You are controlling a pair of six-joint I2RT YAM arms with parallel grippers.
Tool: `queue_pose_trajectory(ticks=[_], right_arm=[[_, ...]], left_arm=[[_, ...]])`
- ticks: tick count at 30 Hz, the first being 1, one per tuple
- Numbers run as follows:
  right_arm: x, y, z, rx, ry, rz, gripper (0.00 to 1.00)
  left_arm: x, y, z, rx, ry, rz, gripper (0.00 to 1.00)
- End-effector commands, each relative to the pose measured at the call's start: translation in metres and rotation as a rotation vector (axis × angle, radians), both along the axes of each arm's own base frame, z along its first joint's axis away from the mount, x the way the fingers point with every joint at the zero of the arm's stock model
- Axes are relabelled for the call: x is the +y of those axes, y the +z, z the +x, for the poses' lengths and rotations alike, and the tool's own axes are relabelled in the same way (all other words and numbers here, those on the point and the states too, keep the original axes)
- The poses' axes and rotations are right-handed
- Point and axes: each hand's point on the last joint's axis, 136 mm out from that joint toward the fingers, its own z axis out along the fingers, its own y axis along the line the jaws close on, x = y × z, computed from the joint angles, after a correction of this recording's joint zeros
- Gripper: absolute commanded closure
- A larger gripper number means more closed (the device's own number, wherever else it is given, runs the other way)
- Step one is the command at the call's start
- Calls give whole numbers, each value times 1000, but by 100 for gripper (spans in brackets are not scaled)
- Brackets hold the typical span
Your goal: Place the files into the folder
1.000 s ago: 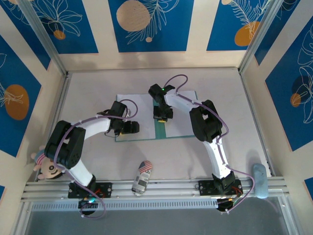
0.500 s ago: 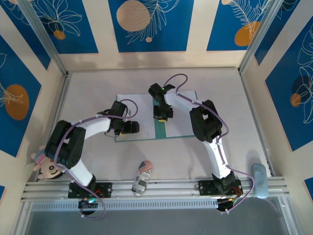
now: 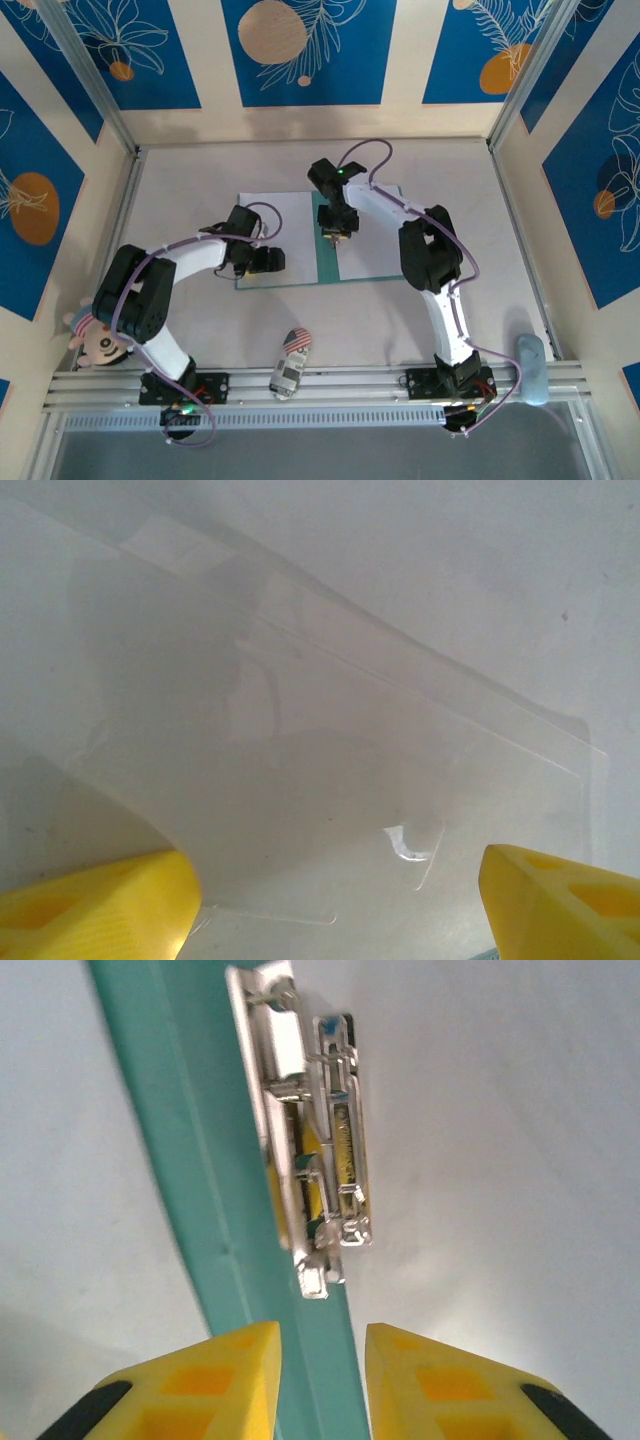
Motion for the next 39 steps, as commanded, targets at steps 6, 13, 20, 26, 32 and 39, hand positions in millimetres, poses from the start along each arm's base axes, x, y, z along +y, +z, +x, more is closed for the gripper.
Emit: queue_pose_trajectory(ticks=[6,13,20,26,32,39], right_arm=[[4,77,-4,-191,35,169,70],[-21,72,-16,-315,-8,280,70],[-49,42,-22,-362,-83,357,69],[-61,21,-21,-330,-106,352,70],[-67,6,-20,-314,-126,352,70],[-69,-10,-18,-259,-157,363,70]], left_arm=[[30,-24,-55,241,5,139,20],[42,30,-26,63,65,188,16],[57,58,-33,-66,182,151,5],[82,45,-65,-28,317,142,4],[96,26,-89,19,409,83,10],[91,12,-94,45,448,-28,23]])
